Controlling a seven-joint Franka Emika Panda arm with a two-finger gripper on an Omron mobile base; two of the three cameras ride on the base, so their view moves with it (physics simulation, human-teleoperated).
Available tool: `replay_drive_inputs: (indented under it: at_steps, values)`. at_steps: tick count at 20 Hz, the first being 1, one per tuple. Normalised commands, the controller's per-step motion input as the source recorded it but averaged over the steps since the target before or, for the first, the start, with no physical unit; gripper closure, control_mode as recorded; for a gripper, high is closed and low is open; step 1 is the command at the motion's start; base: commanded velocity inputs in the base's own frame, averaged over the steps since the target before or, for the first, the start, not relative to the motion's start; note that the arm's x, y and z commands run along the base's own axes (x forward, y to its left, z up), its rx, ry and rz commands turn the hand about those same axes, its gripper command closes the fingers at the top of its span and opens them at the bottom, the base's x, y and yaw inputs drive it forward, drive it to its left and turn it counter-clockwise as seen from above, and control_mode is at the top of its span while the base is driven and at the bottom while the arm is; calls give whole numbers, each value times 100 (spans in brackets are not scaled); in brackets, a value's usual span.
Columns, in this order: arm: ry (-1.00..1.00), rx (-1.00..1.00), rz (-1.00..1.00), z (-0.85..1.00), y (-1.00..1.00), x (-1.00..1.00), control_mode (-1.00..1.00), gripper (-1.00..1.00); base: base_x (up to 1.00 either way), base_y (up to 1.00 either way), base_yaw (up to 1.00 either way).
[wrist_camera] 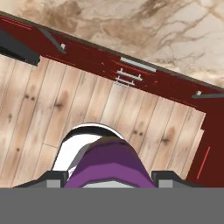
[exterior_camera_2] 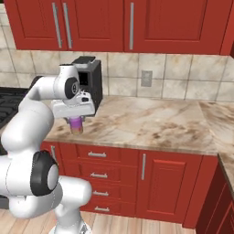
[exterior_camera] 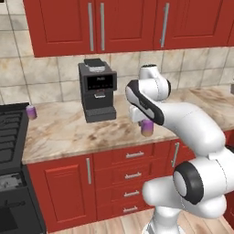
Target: Four empty soda cans are scattered around the kitchen. Gather all the cans and cluster them next to the stove for recycling.
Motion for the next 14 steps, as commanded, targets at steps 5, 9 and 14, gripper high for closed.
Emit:
replay_drive_inputs:
  at_steps: [5, 9, 14]
  values:
    - [0, 0, 0, 0, 0, 0, 100, 100, -3, 68, 4]
    - [0, 0, 0, 0, 0, 0, 100, 100, 0, 80, 4]
    - [0, 0, 0, 0, 0, 0, 100, 100, 0, 81, 3]
